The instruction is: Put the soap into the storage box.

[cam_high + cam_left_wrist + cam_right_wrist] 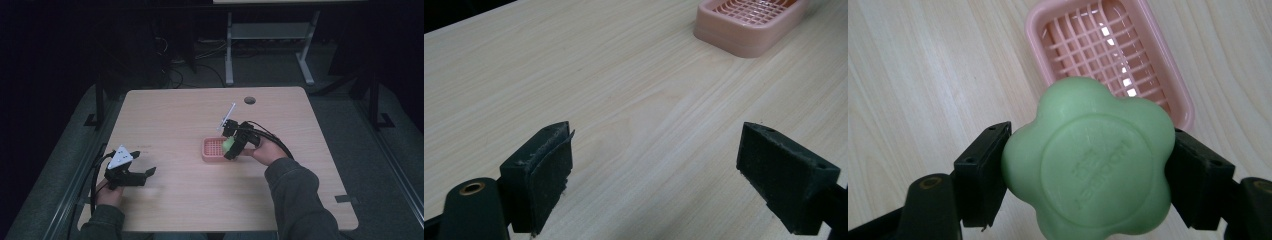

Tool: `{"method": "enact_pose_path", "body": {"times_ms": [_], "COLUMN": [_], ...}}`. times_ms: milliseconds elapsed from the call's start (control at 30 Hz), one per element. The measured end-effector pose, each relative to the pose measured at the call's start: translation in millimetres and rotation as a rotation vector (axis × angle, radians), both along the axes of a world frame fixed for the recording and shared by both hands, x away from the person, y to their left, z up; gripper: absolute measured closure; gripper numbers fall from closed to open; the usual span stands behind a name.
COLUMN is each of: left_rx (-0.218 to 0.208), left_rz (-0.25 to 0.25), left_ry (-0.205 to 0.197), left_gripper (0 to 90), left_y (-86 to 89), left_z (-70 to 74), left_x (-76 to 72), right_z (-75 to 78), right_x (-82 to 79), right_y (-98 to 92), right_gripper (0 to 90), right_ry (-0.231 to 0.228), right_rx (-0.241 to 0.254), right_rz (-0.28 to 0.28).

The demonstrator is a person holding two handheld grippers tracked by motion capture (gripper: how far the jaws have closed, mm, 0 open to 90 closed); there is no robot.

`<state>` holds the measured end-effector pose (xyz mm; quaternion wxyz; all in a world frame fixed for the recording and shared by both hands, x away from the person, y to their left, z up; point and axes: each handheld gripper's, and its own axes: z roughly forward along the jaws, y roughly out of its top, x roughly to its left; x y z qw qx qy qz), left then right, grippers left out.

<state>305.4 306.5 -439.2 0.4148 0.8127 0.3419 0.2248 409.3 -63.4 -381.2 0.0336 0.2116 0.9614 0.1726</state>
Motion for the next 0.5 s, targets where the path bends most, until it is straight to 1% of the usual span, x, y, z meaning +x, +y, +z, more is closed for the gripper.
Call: {"method": "enact_pose_path", "body": {"times_ms": [67,167,267,400,500], "left_rx": [-0.002,-0.001,-0.011,-0.009,-0.009], "left_rz": [0.001,0.0,0.003,0.001,0.002], "left_ry": [0.0,0.001,-0.004,-0.006,-0.005], "left_gripper": [14.4,14.4,14.4,14.4,14.4], "left_y": [-0.1,0.0,-0.1,0.2,0.3], "left_z": [-0.1,-0.2,-0.2,0.0,0.2], "left_x": [0.1,0.1,-0.1,0.0,0.0], "right_z": [-1.1,-2.6,-4.6,-6.6,-5.6], "right_x": [1.0,3.8,6.6,9.8,13.5], "right_y": [2.4,4.7,7.0,9.8,12.0], "right_gripper": [26.2,26.2,26.2,26.1,26.1], "right_ry": [-0.001,0.003,0.01,0.016,0.017], "right_rx": [-0.004,0.006,0.0,-0.017,-0.017], "right_rz": [0.001,-0.001,-0.001,-0.003,-0.005]}}
